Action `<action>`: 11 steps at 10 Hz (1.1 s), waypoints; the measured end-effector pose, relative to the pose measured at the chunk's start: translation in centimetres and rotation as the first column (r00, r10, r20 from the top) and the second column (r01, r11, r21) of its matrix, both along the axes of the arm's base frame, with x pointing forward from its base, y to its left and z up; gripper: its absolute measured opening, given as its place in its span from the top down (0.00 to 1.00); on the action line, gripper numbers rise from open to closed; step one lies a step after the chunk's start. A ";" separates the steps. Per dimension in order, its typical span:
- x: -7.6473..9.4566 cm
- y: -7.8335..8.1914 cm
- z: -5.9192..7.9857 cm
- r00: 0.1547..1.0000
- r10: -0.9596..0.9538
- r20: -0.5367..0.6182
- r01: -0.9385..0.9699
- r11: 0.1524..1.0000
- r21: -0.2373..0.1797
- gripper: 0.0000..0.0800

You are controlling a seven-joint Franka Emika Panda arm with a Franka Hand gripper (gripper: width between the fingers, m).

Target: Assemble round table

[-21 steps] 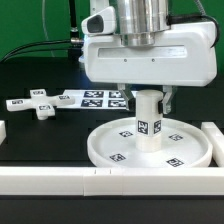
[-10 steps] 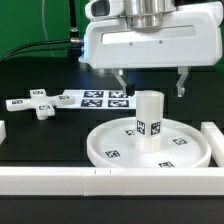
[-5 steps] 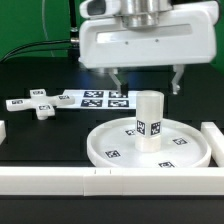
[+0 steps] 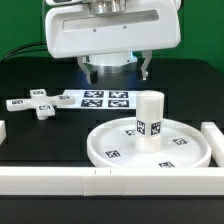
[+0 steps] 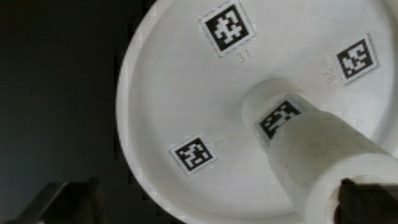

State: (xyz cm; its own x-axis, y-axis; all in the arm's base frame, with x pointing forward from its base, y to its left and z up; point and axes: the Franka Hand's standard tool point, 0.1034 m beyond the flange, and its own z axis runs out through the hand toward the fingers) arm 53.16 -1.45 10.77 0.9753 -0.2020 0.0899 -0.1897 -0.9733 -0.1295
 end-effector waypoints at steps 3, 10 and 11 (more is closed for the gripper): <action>-0.6 -2.8 0.0 0.998 -0.052 0.020 0.053 0.998 -0.015 0.19; -1.4 -6.9 -0.7 0.996 -0.085 0.010 0.085 0.996 -0.034 0.19; -1.7 -8.2 -0.9 0.993 -0.115 0.006 0.116 0.993 -0.036 0.19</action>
Offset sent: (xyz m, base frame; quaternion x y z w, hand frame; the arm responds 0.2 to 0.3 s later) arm -0.0301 -0.0862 -0.0060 -0.0714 0.0349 0.1041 0.9914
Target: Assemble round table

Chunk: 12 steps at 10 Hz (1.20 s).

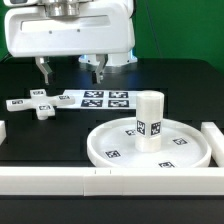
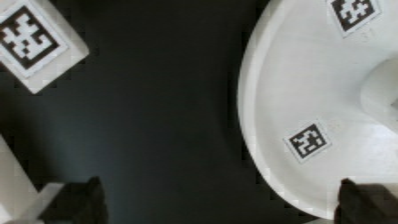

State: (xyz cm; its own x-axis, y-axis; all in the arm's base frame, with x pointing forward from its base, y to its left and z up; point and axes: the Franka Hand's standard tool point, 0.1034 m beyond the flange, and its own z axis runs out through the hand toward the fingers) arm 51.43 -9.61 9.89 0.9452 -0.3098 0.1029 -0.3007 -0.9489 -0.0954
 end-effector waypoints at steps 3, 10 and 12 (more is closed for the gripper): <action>-0.7 -3.1 -0.5 0.984 -0.174 -0.042 0.174 0.985 -0.005 0.19; -2.2 -4.8 -1.3 0.973 -0.226 -0.047 0.225 0.974 -0.012 0.19; -3.5 -4.9 -2.1 0.969 -0.240 -0.063 0.240 0.971 -0.010 0.19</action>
Offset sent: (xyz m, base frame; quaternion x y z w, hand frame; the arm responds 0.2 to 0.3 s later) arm 0.0000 0.0000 0.0000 0.0000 0.0000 0.0000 1.0000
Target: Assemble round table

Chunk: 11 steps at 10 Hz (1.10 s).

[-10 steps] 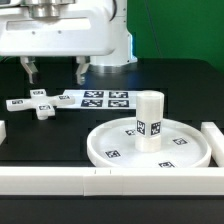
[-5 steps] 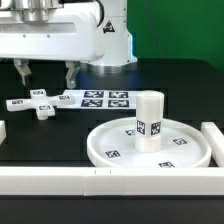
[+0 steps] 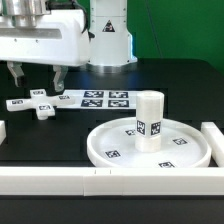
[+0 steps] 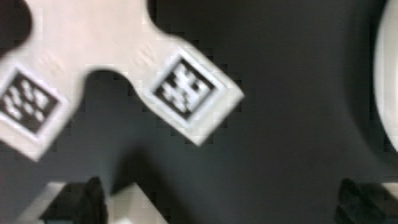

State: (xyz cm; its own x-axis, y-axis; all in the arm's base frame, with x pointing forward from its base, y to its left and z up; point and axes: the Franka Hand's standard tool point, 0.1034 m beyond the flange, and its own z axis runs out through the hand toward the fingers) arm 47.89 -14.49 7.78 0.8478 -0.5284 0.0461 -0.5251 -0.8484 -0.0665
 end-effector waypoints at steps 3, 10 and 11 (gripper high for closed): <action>-0.1 0.0 -0.2 1.000 0.002 -0.004 -0.002 1.000 0.001 0.19; -4.2 -1.9 -2.1 0.999 0.045 -0.011 -0.045 0.999 -0.017 0.19; -4.3 -1.9 -2.2 0.999 0.045 -0.011 -0.045 0.999 -0.018 0.19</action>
Offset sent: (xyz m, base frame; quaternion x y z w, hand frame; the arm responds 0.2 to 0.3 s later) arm -0.0015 -0.0036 -0.0079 0.0259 -0.0438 0.0239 0.9984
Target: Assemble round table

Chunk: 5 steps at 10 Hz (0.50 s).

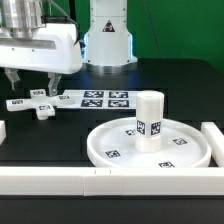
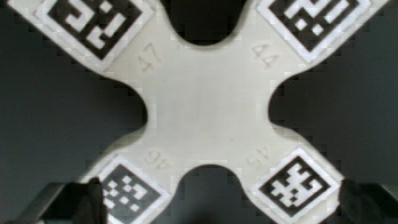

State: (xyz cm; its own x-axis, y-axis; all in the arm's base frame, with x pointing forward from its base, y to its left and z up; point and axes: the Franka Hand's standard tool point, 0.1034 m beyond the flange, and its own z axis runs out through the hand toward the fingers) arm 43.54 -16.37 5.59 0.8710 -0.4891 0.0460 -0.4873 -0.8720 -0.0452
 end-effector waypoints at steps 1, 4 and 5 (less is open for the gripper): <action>-0.6 0.0 -0.3 1.000 -0.003 -0.003 0.003 1.000 -0.004 0.19; -1.1 0.2 -0.6 1.000 0.000 -0.009 0.000 1.000 -0.006 0.19; -1.2 0.3 -0.7 1.000 0.001 -0.012 -0.001 1.000 -0.006 0.19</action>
Offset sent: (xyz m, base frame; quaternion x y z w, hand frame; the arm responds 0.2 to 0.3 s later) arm -0.0050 0.0058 -0.0049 0.0080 -0.0056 0.0023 0.9999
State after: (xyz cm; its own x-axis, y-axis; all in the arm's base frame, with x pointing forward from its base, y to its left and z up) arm 42.37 -16.07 4.85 0.8721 -0.4878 0.0385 -0.4867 -0.8729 -0.0343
